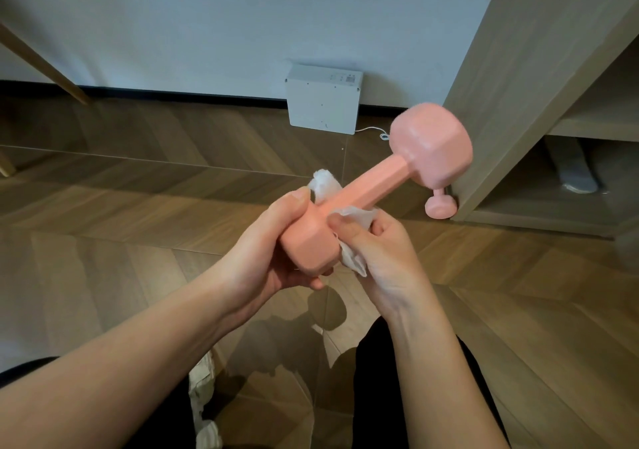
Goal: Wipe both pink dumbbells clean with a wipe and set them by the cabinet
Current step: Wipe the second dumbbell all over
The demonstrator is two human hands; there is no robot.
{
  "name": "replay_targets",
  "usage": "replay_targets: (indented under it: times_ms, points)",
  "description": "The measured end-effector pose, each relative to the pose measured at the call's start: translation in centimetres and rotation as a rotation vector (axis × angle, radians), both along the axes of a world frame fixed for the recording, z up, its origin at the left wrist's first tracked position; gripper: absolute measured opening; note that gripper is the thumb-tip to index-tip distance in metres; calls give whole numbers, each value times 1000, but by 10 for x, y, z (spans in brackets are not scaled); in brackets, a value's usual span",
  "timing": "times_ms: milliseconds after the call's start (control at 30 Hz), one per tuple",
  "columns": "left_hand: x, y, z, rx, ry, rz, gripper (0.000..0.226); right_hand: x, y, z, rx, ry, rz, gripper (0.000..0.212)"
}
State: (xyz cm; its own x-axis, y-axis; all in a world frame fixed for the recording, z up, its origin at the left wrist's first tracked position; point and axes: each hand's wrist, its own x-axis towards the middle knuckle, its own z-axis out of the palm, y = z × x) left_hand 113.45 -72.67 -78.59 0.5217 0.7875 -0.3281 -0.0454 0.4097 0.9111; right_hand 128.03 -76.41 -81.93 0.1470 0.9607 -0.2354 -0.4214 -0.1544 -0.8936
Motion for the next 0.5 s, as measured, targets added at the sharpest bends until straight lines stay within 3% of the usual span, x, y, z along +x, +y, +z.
replay_targets:
  times_ms: [133,233,300,500]
  points:
    - [-4,-1,-5,53,99,4,22,3,-3,4,-91,164,73,26]
    - [-7,0,-9,167,180,-5,52,2,-6,6,-178,212,34,22]
    - [-6,1,-8,290,229,4,59,-3,-7,7,-220,337,-5,14]
    - [-7,2,-9,743,389,-55,59,-13,-3,8,-312,378,-112,31]
